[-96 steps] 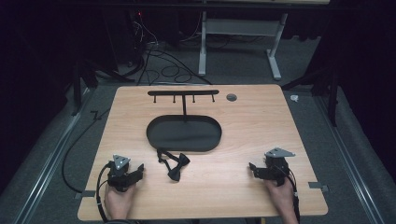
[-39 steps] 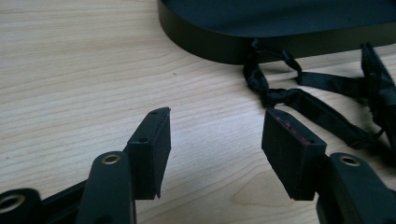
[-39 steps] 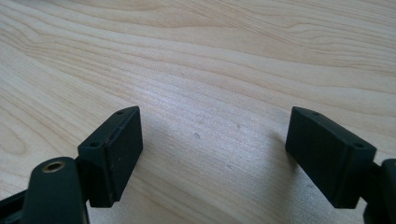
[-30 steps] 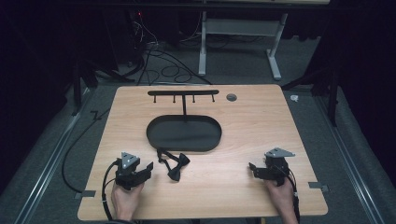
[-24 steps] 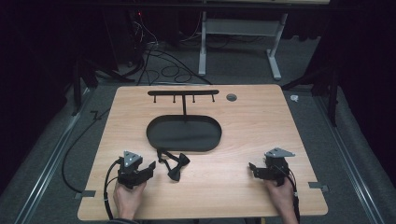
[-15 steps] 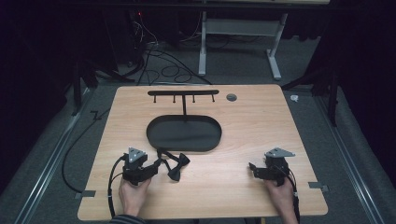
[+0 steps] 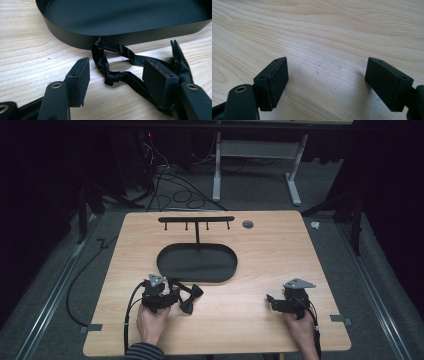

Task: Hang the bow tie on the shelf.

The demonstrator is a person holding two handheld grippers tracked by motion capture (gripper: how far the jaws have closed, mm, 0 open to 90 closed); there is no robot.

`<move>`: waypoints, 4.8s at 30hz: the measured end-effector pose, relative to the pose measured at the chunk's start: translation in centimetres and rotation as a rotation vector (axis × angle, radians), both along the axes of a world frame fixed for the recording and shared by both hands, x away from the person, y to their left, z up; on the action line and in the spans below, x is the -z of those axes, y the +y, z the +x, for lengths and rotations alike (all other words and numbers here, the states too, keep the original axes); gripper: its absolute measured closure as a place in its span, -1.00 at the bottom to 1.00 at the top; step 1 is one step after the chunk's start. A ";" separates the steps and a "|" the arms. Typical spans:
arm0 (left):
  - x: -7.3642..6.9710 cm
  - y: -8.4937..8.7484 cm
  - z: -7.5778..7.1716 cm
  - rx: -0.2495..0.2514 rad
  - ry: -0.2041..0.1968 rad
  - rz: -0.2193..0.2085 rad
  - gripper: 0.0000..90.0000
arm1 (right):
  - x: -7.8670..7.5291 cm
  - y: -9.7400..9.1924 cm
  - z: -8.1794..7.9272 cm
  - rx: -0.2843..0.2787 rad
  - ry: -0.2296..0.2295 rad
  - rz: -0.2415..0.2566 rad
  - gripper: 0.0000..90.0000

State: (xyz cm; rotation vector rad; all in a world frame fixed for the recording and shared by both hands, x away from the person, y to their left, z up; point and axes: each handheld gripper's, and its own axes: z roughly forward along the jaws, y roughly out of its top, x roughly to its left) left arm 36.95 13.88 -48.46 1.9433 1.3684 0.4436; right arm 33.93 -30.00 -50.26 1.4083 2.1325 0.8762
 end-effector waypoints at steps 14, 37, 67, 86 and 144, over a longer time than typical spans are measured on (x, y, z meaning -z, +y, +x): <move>0.9 -0.4 0.6 -0.006 0.025 0.025 0.14 | 0.0 0.0 0.0 0.000 0.001 0.001 -0.56; 0.9 -0.5 0.2 0.041 0.008 0.068 0.72 | 0.0 0.0 0.0 0.000 0.001 0.001 -0.56; -6.0 0.1 -2.7 0.149 -0.146 0.044 0.73 | 0.0 0.0 0.0 -0.001 0.000 0.001 -0.56; -9.0 -0.5 -1.7 0.202 -0.184 0.039 0.73 | 0.0 0.0 0.0 -0.004 0.000 0.000 -0.56; -16.2 0.1 6.9 0.143 -0.255 0.067 0.73 | 0.0 0.0 0.0 -0.007 -0.002 0.000 -0.55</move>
